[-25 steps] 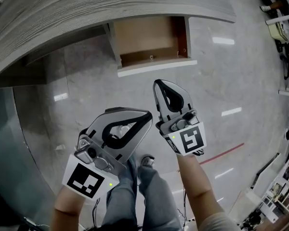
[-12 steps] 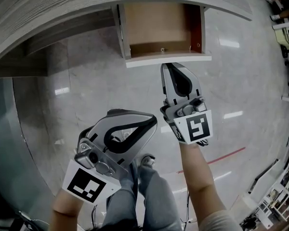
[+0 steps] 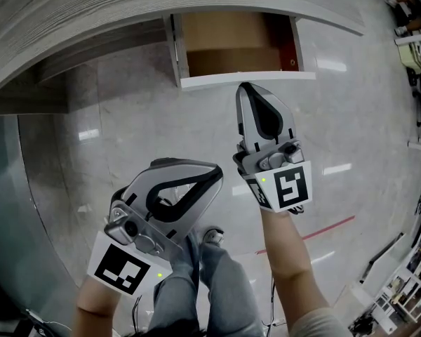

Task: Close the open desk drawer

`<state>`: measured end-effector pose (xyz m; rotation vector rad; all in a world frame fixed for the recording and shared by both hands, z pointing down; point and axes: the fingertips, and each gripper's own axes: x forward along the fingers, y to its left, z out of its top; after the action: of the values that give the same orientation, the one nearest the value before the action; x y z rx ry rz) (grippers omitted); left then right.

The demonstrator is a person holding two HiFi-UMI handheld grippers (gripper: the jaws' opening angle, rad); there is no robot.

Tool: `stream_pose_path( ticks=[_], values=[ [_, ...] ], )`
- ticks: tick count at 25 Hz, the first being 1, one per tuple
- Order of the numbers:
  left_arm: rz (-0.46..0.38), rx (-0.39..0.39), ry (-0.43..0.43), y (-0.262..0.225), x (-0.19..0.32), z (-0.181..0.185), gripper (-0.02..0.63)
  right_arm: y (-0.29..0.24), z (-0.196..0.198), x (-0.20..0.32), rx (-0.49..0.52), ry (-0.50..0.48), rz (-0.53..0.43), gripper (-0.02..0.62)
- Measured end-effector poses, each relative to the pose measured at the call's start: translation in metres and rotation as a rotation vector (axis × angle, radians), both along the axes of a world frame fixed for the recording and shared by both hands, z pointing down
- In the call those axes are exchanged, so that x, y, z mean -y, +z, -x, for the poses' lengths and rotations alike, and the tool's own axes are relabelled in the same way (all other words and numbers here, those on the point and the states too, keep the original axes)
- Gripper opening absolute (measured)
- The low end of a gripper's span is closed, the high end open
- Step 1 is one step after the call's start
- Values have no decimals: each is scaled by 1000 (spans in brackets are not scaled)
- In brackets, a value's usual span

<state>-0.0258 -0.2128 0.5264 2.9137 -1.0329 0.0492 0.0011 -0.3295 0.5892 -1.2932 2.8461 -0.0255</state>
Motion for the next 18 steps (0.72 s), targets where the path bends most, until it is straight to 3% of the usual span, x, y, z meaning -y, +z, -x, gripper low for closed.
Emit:
stream_pose_path(
  ticks=[18],
  values=[
    [-40, -18, -5, -28, 1, 5, 11, -8, 2, 8, -31, 26, 67, 8]
  ],
)
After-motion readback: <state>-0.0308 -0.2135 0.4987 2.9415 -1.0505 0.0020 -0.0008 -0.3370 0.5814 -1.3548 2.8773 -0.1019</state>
